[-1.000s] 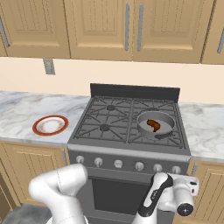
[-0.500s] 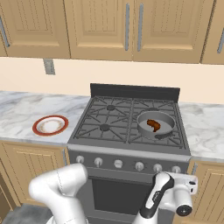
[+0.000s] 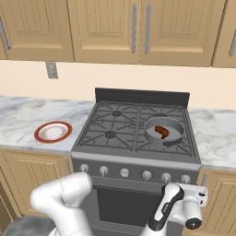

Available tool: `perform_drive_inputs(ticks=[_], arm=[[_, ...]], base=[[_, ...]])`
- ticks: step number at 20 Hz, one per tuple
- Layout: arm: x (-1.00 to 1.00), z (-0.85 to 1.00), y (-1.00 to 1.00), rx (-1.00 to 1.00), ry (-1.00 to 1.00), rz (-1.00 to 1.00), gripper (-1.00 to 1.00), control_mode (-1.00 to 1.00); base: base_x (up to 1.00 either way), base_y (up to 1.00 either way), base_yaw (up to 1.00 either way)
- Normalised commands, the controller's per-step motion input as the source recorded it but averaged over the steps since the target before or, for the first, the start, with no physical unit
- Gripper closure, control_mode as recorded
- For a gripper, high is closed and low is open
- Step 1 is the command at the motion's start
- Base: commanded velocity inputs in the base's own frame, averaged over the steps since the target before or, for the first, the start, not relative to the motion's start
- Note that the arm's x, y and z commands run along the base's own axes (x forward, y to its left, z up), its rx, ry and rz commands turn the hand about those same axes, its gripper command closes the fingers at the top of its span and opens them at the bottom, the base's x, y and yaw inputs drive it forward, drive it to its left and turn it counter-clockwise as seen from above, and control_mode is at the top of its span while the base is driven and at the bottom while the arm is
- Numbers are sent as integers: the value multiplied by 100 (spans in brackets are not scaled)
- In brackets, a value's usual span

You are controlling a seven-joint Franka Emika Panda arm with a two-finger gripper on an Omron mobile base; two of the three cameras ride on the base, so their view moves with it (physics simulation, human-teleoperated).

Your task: Retrieve the frozen meat and place it in the pot on a burner. Then turn the burner on.

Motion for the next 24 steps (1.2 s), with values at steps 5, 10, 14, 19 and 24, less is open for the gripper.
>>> perform_drive_inputs(ticks=[5,10,14,19,24], arm=[[2,-13,0,0,0,0,-100,-100],[5,-12,0,0,0,0,-100,-100],[10,-16,-6,0,0,0,-100,-100],[10,-12,-8,0,-2,0,-100,-100],[7,-11,-2,0,-4,0,-100,-100]], base=[[0,0,0],[0,0,0],[0,0,0],[0,0,0],[0,0,0]])
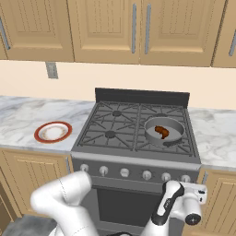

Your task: Retrieve the frozen meat and place it in the pot on a burner. Then turn the burner on.

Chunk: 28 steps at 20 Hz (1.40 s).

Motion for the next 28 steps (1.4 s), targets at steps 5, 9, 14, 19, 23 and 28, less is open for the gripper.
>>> perform_drive_inputs(ticks=[5,9,14,19,23,28], arm=[[5,-16,0,0,-9,0,-100,-100],[3,-17,0,0,-12,0,-100,-100],[0,-22,0,0,-8,0,-100,-100],[0,-27,0,0,-6,0,-100,-100],[1,-18,0,0,-9,0,-100,-100],[1,-20,0,0,-13,1,-100,-100]], base=[[0,0,0],[0,0,0],[0,0,0],[0,0,0],[0,0,0],[0,0,0]])
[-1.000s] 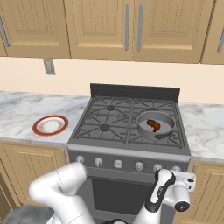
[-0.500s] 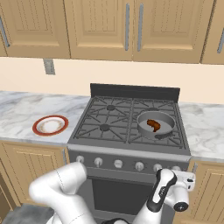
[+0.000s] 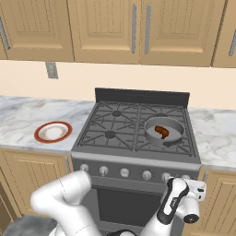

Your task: Retrieve the frozen meat and place it in the pot on a burner. Then turn the burner on.

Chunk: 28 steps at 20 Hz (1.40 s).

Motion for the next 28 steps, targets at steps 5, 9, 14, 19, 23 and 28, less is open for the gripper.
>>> perform_drive_inputs(ticks=[5,9,14,19,23,28], arm=[[0,-35,0,-1,0,0,-100,-100],[0,-18,0,0,0,0,-100,-100],[0,0,0,0,0,0,-100,-100],[0,0,0,0,0,0,100,-100],[0,0,0,0,-1,0,100,-100],[0,0,0,0,-1,0,100,-100]], base=[[0,0,0],[0,0,0],[0,0,0],[0,0,0],[0,0,0],[0,0,0]])
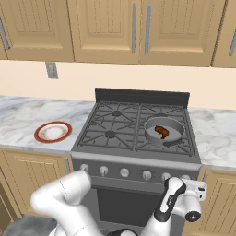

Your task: Retrieve the frozen meat and place it in the pot on a burner. Then turn the burner on.

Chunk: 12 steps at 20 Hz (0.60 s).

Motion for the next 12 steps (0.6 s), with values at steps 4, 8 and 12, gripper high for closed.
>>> perform_drive_inputs(ticks=[4,8,12], arm=[[0,0,7,-15,0,2,100,-100],[-1,0,10,-39,-9,15,100,-100],[0,0,6,-38,-13,20,100,-100]], base=[[0,0,0],[0,0,0],[0,0,0]])
